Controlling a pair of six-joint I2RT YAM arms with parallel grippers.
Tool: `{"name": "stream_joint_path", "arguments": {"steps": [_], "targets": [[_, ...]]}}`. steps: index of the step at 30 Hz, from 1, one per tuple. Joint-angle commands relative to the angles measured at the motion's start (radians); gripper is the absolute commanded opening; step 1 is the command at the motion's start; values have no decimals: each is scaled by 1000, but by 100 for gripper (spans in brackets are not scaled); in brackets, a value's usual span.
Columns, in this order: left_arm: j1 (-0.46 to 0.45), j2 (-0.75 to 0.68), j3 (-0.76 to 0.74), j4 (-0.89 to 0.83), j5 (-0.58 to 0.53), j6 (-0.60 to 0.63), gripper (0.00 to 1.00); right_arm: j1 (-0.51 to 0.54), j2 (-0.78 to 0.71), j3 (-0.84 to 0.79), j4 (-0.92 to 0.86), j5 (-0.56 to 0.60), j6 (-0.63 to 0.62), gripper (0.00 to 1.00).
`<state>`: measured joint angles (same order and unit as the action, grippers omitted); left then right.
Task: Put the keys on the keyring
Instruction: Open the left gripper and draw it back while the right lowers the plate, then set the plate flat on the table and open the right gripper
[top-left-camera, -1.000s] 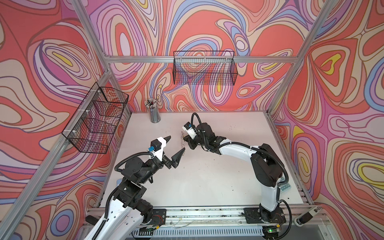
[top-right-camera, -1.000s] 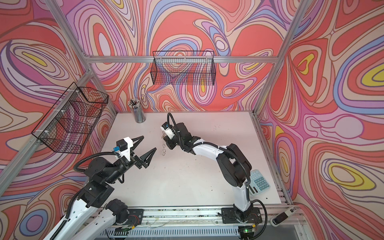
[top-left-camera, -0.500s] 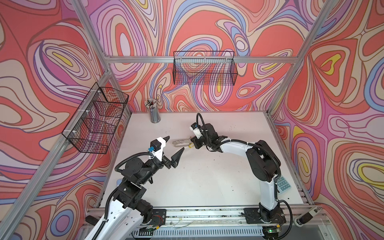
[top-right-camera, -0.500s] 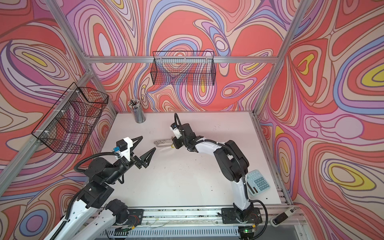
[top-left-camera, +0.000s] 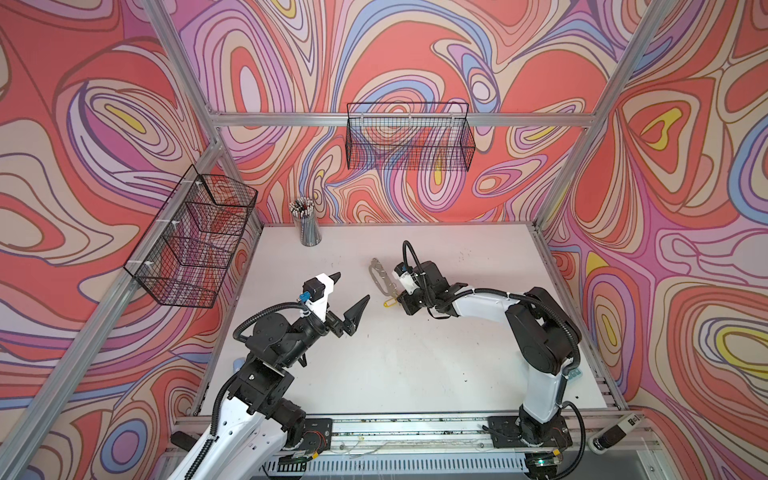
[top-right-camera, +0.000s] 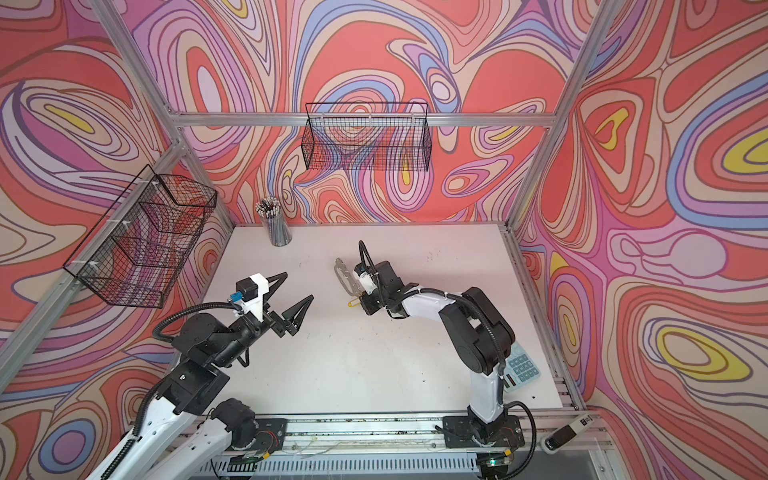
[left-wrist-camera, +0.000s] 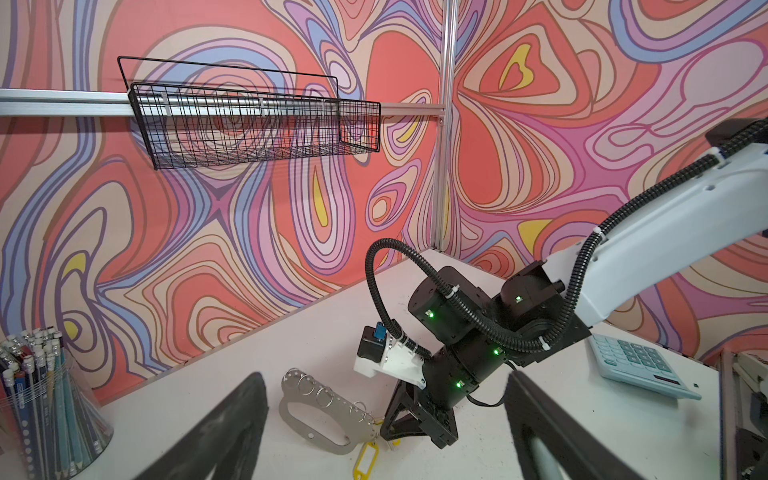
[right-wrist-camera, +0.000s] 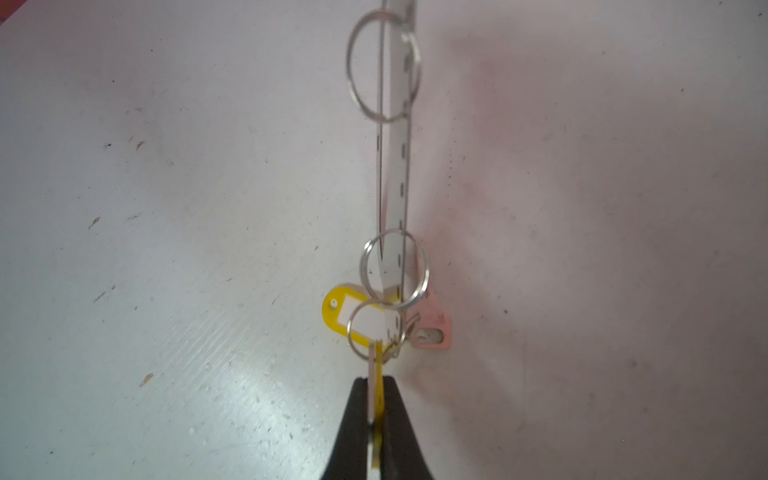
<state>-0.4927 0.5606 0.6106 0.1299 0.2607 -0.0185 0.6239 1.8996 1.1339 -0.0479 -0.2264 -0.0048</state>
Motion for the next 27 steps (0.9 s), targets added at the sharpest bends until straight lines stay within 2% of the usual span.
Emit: {"name": "stream_joint_path", "arguments": {"steps": [1,8,14,18,22,25,27], "targets": [[0,6,-12,-3,-2,14,92,2,-24,-30,-17,14,8,0],[0,6,-11,-8,0,14,92,-34,-33,-36,-56,39,18,0],[0,9,-10,-10,3,17,92,-59,-26,-19,-153,65,-43,0],[0,10,-9,-12,0,16,92,-71,-15,-3,-204,81,-34,1],[0,15,-9,-14,-2,19,92,-73,-44,-29,-222,77,-15,7],[0,18,-5,-21,-5,24,92,-76,-73,-58,-236,85,-4,19],[0,18,-5,-22,-9,25,92,-82,-105,-82,-237,92,6,19]]}}
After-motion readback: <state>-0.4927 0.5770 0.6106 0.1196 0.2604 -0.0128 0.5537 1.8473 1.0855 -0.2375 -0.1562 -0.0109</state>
